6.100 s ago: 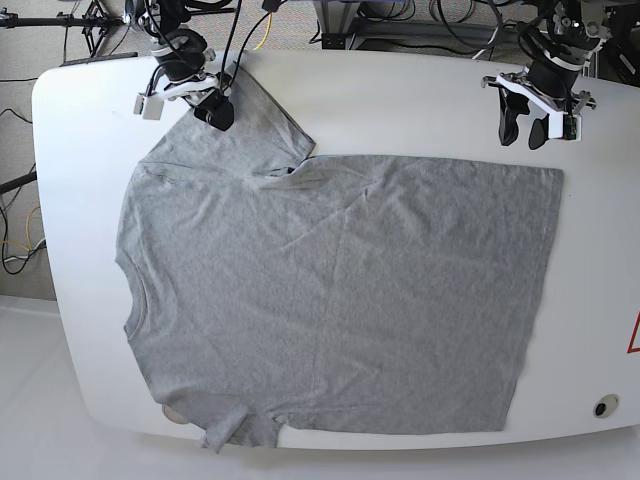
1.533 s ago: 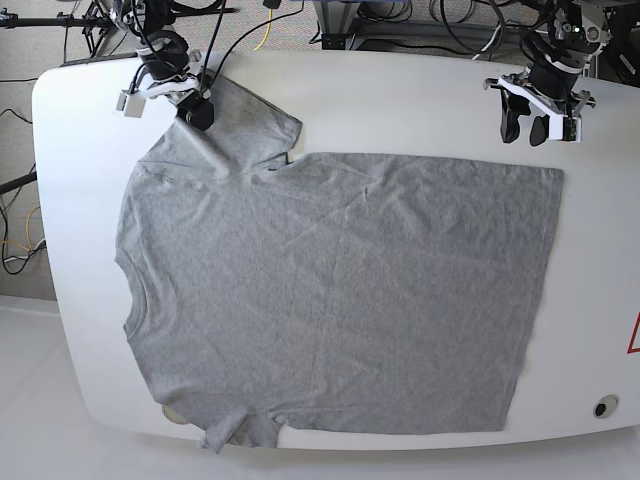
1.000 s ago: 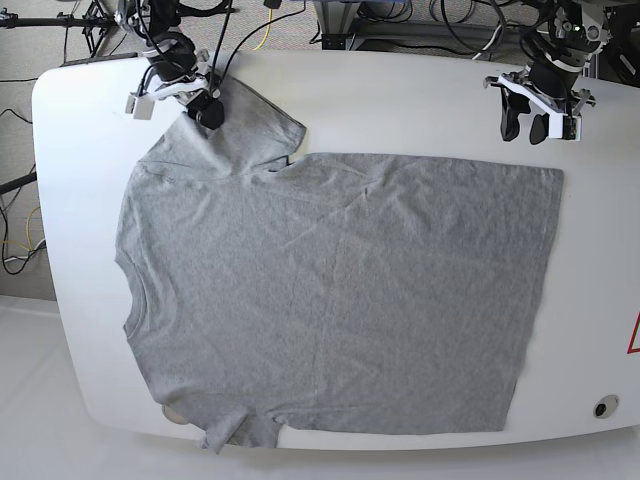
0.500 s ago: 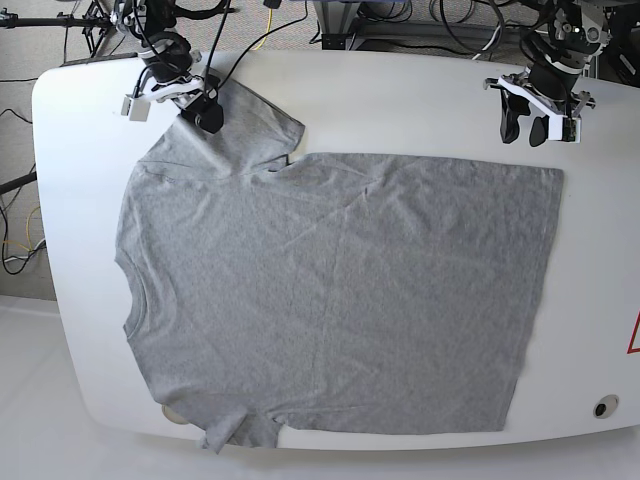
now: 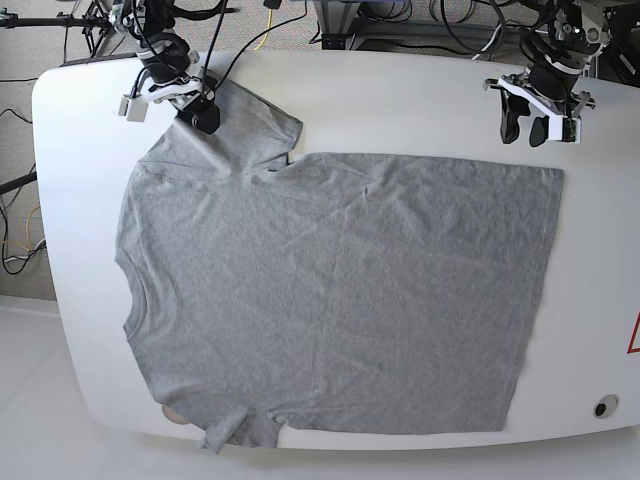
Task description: Fold the T-shirt properly
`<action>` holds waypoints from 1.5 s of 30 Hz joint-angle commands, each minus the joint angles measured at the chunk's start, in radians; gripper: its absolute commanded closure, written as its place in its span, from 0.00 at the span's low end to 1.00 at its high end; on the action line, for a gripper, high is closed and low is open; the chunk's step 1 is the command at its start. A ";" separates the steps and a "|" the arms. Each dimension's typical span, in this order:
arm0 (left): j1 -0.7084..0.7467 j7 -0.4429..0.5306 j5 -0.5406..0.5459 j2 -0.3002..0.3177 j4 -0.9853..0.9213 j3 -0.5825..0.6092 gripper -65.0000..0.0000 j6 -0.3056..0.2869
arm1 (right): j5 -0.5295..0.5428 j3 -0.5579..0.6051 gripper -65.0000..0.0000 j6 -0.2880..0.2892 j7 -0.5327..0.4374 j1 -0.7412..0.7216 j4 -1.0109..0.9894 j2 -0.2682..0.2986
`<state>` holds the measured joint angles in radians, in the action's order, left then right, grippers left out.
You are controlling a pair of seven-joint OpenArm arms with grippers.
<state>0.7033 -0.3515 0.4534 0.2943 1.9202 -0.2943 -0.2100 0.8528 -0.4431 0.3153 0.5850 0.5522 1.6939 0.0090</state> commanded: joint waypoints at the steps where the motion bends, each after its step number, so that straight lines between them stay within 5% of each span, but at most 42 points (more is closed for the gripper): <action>1: 0.003 0.023 0.008 0.011 0.011 -0.005 0.59 0.000 | -0.032 0.002 0.57 -0.020 0.029 0.015 -0.001 0.004; 45: 0.004 0.011 -0.001 0.010 0.004 -0.002 0.59 -0.002 | 0.004 -0.076 0.55 -0.010 0.039 -0.003 0.001 0.020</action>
<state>0.6987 -0.3523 0.4488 0.2943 1.9114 -0.2909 -0.2100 0.8692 -0.4931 0.3332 0.6144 0.5430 1.6863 0.0158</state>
